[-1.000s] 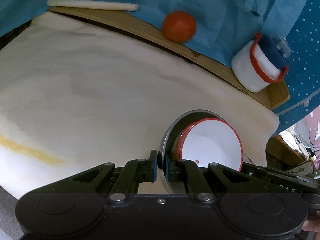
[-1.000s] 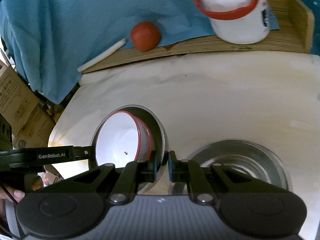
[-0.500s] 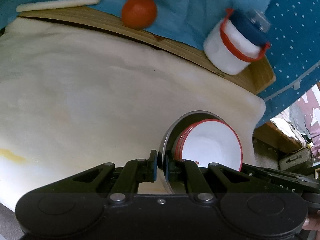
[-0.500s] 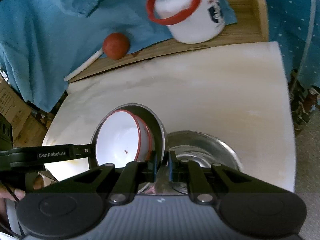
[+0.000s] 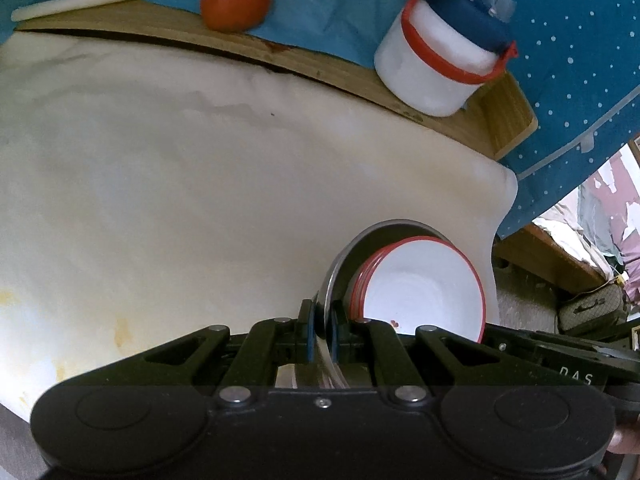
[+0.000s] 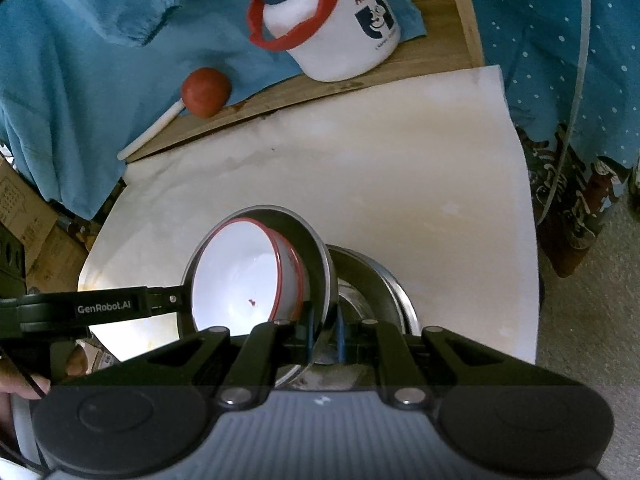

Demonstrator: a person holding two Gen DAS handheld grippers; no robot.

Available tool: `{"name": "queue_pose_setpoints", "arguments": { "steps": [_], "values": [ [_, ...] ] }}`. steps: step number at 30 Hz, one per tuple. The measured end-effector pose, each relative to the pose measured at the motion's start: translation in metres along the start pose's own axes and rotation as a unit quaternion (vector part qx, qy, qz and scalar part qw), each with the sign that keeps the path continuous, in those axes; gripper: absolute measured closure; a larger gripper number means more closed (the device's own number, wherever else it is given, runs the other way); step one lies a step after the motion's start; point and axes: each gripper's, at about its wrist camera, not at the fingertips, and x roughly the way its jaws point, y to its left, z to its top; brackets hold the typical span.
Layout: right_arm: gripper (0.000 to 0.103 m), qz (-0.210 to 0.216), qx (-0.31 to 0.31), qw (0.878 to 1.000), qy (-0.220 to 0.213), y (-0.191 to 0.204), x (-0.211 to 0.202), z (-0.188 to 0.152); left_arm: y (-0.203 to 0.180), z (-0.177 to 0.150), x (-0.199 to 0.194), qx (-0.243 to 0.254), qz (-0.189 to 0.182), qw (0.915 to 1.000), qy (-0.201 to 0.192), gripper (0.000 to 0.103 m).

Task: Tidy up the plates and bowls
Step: 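Lift the steel bowl with nested white bowls and carry it over the steel plates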

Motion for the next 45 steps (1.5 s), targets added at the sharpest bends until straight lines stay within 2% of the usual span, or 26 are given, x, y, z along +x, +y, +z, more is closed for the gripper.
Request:
{"name": "queue_pose_setpoints", "arguments": {
  "steps": [18,45],
  "values": [
    [0.091,0.013,-0.007,1.0,0.024,-0.012,0.003,0.002,-0.003,-0.007,0.011,-0.013,0.009,0.9997,0.018,0.096],
    [0.091,0.007,-0.008,0.999,0.039,-0.011,0.005,0.004,-0.003,-0.01,0.02,-0.014,0.008,0.9992,0.038,0.096]
  ]
}}
